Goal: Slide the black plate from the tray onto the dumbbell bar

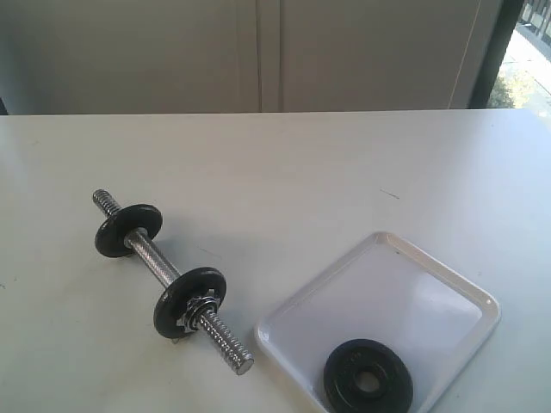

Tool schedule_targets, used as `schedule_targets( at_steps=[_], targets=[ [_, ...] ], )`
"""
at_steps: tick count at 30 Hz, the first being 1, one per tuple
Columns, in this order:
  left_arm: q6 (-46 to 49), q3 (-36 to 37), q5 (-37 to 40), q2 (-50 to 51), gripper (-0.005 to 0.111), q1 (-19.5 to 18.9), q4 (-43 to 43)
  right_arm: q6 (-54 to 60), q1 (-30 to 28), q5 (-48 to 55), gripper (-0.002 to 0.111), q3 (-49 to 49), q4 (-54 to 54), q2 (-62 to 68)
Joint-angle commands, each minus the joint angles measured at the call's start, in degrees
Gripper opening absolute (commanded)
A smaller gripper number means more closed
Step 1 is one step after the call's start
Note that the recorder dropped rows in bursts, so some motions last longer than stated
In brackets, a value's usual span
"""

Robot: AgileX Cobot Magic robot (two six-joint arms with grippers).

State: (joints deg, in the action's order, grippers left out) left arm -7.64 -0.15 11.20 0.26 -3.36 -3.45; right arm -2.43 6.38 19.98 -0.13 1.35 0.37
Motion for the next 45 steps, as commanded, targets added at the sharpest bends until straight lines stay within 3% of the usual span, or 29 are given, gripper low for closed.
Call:
schedule_targets(
  at_steps=[1, 19, 21, 24, 34, 42, 45],
  targets=[
    [0.14, 0.15, -0.19, -0.26, 0.0, 0.18, -0.04, 0.19, -0.22, -0.28, 0.0, 0.13, 0.18, -0.37],
    [0.14, 0.15, -0.19, -0.26, 0.0, 0.18, -0.04, 0.22, -0.11, -0.28, 0.0, 0.13, 0.18, -0.37],
    [0.14, 0.15, -4.77, -0.26, 0.0, 0.18, -0.04, 0.22, -0.11, -0.28, 0.0, 0.13, 0.18, -0.37],
    [0.14, 0.15, -18.62, -0.26, 0.0, 0.18, -0.04, 0.22, -0.11, -0.28, 0.0, 0.13, 0.18, -0.37],
    [0.14, 0.15, -30.33, -0.26, 0.0, 0.18, -0.04, 0.22, -0.11, -0.28, 0.0, 0.13, 0.18, -0.37],
    [-1.66, 0.15, -49.74, -0.26, 0.0, 0.18, 0.44, 0.22, -0.11, -0.28, 0.0, 0.13, 0.18, -0.37],
    [-2.0, 0.15, -50.14, -0.26, 0.0, 0.18, 1.53, 0.22, -0.11, -0.28, 0.0, 0.13, 0.18, -0.37]
  ],
)
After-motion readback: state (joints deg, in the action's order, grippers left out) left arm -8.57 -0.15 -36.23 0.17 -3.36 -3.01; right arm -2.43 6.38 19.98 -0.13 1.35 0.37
